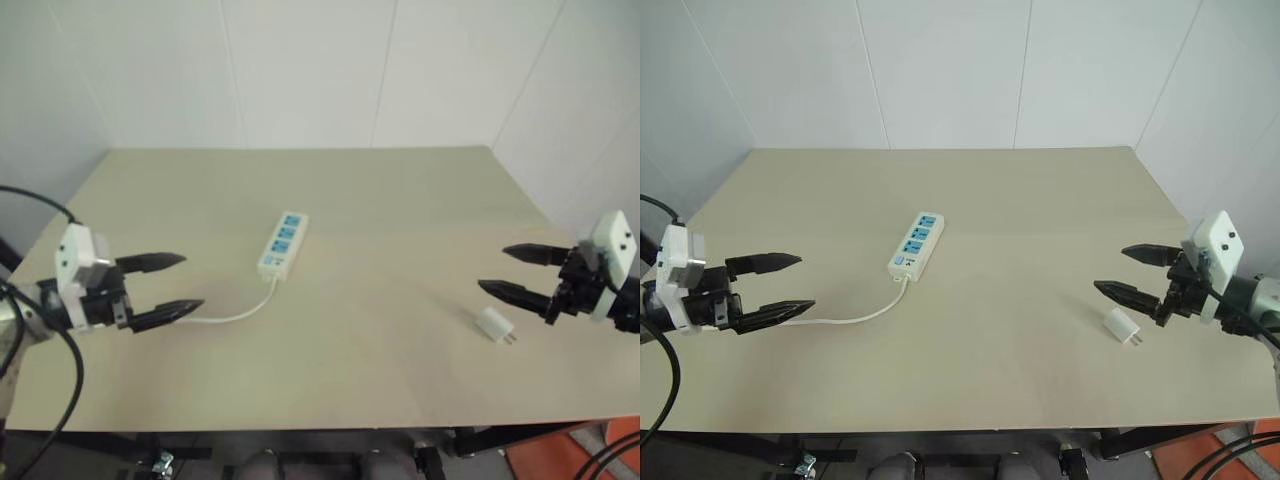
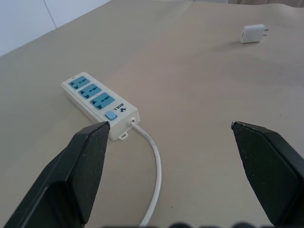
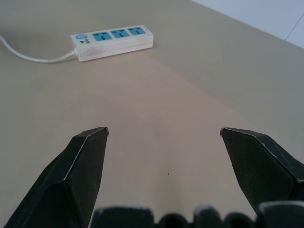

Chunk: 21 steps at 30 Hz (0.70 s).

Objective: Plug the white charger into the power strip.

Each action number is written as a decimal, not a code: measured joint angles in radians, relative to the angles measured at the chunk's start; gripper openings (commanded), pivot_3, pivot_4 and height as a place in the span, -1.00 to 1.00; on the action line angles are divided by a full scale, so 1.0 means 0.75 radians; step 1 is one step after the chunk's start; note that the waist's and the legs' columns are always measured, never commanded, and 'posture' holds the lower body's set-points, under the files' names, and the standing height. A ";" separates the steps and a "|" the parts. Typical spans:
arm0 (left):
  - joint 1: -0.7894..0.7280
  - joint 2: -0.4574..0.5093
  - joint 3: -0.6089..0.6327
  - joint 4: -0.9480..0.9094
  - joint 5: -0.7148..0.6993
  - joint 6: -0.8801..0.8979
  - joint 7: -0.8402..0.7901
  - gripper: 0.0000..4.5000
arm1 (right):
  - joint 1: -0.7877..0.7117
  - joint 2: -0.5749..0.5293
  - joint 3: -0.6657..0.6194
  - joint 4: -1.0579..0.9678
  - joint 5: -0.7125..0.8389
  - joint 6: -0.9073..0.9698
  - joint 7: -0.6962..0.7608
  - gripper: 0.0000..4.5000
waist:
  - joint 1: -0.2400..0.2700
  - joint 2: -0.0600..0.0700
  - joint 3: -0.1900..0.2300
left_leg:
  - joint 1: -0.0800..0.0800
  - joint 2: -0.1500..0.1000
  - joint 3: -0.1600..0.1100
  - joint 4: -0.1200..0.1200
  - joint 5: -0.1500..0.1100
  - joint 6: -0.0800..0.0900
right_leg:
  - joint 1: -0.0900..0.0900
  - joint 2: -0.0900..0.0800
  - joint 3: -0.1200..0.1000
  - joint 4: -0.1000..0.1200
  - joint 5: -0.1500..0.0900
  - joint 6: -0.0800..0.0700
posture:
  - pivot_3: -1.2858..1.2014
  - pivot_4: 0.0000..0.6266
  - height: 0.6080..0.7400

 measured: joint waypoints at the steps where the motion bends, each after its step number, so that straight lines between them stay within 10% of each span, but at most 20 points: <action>1: -0.020 -0.021 -0.017 0.000 0.006 -0.001 0.030 0.98 | -0.012 0.013 0.003 -0.001 0.000 -0.001 -0.018 1.00 | 0.001 0.000 0.000 | 0.000 0.000 0.000 0.000 0.000 0.000 | 0.001 0.000 0.000 0.000 0.000 0.000 | 0.03 -0.52 1.00; 21: -0.302 -0.398 -0.295 0.074 0.291 -0.109 0.520 0.98 | -0.104 0.063 0.073 -0.016 0.020 -0.002 -0.104 1.00 | 0.009 -0.003 0.001 | 0.005 -0.002 -0.001 0.004 0.000 0.000 | 0.010 0.000 0.000 -0.001 0.001 0.003 | 0.03 -0.52 1.00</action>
